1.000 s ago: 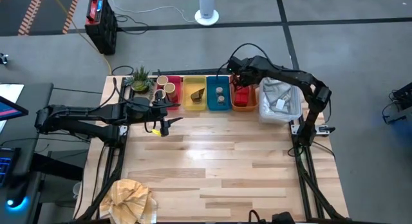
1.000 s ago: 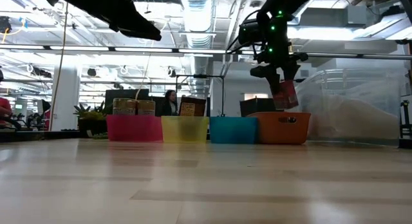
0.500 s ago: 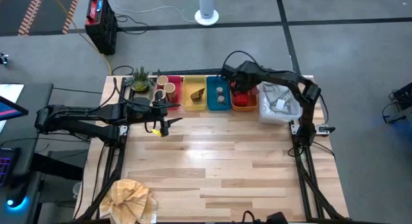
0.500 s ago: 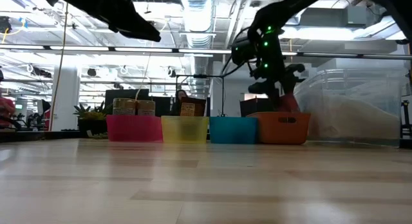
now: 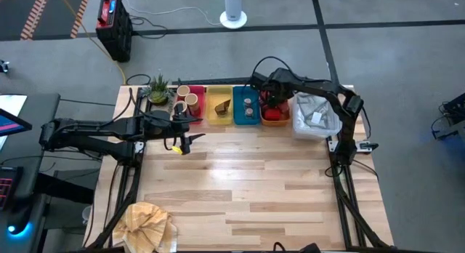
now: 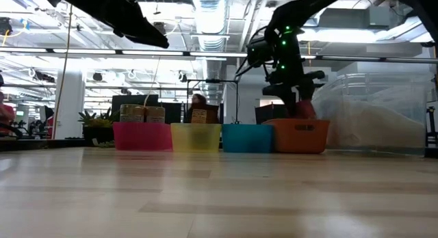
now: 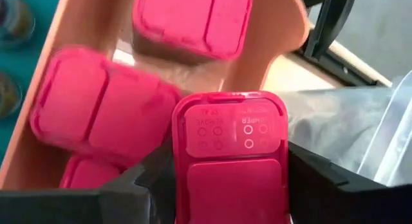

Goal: Sort spices by type
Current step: Put the red spice can into the orange bin, then return to Home Position

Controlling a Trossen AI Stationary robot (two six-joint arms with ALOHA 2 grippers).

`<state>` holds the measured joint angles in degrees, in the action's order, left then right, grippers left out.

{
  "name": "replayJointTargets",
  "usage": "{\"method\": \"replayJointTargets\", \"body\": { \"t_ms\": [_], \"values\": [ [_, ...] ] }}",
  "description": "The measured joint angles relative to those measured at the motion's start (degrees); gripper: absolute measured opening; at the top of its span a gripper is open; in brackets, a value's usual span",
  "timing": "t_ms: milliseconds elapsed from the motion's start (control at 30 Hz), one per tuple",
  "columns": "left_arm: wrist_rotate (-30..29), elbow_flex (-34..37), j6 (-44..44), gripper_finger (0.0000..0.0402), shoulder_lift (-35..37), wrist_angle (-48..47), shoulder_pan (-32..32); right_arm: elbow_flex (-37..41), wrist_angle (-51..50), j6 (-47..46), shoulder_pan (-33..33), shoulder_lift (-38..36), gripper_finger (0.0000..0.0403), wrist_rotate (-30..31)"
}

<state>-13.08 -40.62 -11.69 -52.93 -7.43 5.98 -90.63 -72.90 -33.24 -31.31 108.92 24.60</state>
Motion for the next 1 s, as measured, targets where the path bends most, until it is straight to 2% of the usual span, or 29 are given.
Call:
{"method": "replayJointTargets", "body": {
  "t_ms": [267, 400, 567, 833, 1000],
  "values": [
    [0.0, 0.0, 0.5, 0.0245, 0.0, -0.6, 0.0, 0.0, 0.8, 3.3, 0.6, 0.0, 0.0331, 0.1],
    [0.0, 0.0, 0.6, 0.0245, 0.0, -0.7, 0.0, 0.0, 1.3, 3.7, 0.2, 0.0, 0.0358, 0.2],
    [0.0, 0.0, 0.6, 0.0245, 0.0, -0.8, 0.0, 0.0, 0.0, 4.8, -1.0, 0.0, 0.0360, 0.2],
    [0.0, 0.0, 0.6, 0.0245, 0.0, -0.9, 0.0, -0.2, -2.1, 7.1, -1.8, 0.0, 0.0329, -0.4],
    [0.0, 0.0, 0.5, 0.0245, 0.0, -0.9, 0.0, -3.4, -5.3, 8.9, -1.4, 0.0, 0.0327, -0.1]
  ]
}}
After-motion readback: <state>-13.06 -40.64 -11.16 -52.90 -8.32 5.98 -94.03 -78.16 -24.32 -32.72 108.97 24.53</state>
